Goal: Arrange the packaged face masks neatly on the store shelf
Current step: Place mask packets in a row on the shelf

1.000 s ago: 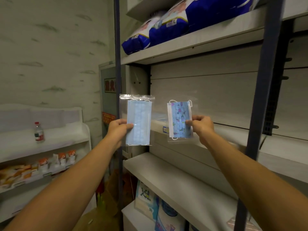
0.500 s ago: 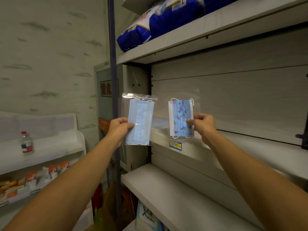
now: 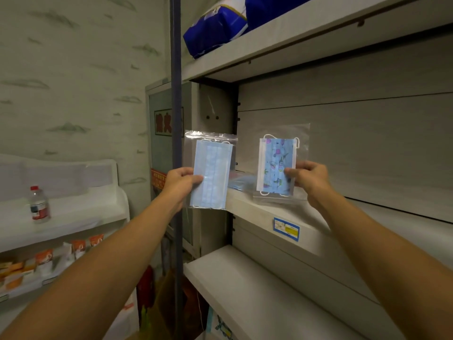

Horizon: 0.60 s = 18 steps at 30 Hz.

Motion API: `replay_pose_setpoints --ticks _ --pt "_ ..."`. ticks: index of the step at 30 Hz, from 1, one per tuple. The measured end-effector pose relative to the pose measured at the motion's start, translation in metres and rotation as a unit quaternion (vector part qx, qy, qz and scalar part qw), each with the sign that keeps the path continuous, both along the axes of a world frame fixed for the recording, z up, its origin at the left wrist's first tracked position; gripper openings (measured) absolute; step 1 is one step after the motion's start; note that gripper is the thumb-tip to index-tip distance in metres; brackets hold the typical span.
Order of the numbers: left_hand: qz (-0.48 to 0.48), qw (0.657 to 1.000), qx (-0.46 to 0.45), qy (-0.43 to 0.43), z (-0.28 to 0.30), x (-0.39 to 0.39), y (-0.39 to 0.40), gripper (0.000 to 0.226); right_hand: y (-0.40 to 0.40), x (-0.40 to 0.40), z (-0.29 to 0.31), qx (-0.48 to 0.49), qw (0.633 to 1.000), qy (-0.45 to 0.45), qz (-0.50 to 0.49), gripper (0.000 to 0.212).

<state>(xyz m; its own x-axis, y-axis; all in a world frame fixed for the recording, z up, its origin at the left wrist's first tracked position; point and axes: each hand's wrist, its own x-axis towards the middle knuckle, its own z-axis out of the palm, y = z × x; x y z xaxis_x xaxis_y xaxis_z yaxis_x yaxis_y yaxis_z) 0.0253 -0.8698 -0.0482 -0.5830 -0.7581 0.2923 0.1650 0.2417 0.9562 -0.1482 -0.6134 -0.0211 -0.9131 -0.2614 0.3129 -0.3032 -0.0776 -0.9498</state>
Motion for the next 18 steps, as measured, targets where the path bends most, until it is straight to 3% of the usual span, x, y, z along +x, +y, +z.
replay_pose_setpoints --ticks 7,18 --pt "-0.042 0.999 0.002 -0.002 -0.007 -0.033 -0.049 0.024 -0.04 -0.008 0.0 -0.011 1.0 -0.005 -0.025 0.02" --pt "-0.162 0.987 -0.011 -0.012 0.005 -0.097 -0.132 0.02 -0.085 -0.016 0.009 -0.083 0.987 -0.022 -0.133 0.013"
